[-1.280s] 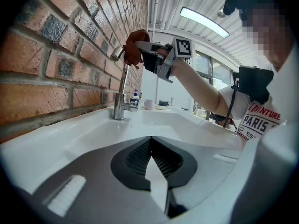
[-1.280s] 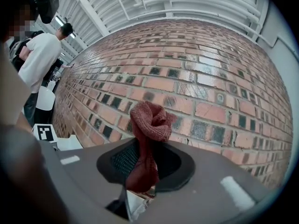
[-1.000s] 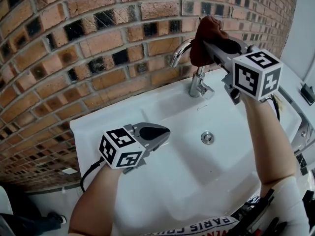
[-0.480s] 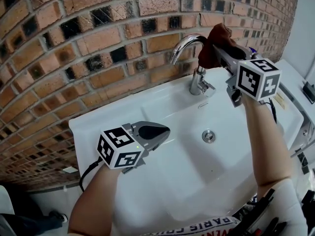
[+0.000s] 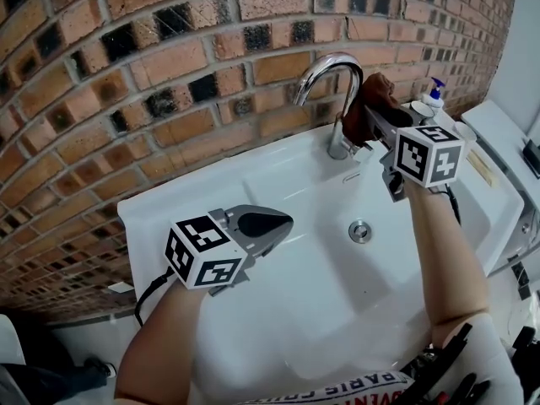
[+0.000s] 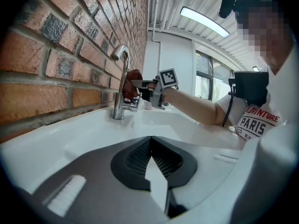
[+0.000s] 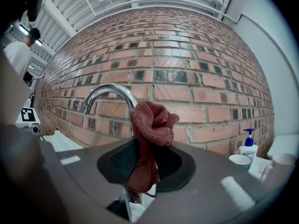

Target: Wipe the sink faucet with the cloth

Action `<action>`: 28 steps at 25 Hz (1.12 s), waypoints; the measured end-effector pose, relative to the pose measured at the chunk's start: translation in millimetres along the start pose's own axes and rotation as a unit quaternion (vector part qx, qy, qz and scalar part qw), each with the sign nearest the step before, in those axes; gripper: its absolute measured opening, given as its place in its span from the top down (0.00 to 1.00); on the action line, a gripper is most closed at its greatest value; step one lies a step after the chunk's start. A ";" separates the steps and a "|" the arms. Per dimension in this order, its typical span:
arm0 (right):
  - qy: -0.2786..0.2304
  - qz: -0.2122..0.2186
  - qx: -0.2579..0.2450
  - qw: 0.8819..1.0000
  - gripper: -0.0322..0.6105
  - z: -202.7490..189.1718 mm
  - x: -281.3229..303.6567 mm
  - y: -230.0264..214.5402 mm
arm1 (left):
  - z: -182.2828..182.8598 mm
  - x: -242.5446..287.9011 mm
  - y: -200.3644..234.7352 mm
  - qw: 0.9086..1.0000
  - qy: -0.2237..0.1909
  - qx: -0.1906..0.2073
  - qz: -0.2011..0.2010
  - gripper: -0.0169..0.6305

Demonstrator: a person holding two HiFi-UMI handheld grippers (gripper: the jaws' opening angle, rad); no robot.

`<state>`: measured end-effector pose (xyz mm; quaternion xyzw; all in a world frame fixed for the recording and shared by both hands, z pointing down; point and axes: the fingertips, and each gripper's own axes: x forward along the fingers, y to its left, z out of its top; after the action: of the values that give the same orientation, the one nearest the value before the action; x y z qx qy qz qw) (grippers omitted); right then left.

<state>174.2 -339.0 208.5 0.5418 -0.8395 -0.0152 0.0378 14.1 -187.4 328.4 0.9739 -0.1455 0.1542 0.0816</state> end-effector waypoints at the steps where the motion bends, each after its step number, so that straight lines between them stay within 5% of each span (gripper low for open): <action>1: 0.002 -0.001 -0.002 1.000 0.82 -2.6 0.4 0.1 | 0.0 -0.1 0.0 1.000 0.000 0.000 0.000 0.97; 18: -0.001 0.009 -0.004 1.000 0.81 0.2 -6.3 2.9 | -0.3 0.4 0.6 1.000 0.000 0.000 0.001 0.97; 28: -0.031 0.073 -0.058 0.995 0.81 29.4 -17.1 57.1 | -0.6 0.3 0.6 1.000 0.001 0.000 0.001 0.97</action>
<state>127.1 -300.4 182.2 0.4751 -0.8753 -0.0784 0.0441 14.1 -187.9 329.1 0.9736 -0.1464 0.1549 0.0817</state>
